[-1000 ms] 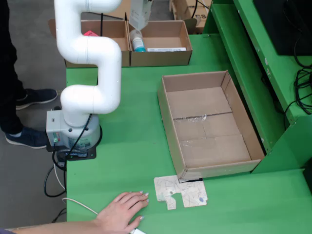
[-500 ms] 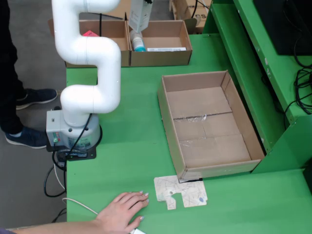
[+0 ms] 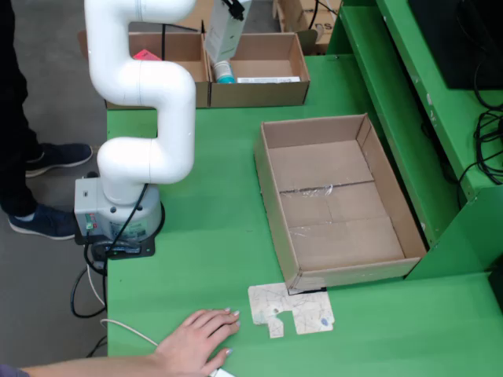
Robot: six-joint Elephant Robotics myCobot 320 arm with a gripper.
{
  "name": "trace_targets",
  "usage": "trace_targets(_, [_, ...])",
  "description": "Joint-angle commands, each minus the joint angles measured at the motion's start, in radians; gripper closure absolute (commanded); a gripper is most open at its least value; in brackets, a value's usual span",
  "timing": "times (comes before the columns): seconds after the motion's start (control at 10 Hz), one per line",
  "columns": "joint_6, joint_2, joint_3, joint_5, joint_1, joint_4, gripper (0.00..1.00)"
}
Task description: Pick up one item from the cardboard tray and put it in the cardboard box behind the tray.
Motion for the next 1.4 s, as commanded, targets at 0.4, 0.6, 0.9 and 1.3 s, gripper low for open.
trace_targets(0.4, [0.243,0.085,0.021,-0.128,0.106,-0.123,1.00])
trace_targets(0.6, [0.243,0.085,0.021,-0.128,0.105,-0.123,1.00])
trace_targets(0.9, [0.243,0.085,0.021,-0.128,0.105,-0.123,1.00])
trace_targets(1.3, [0.243,0.085,0.021,-0.128,0.105,-0.123,1.00])
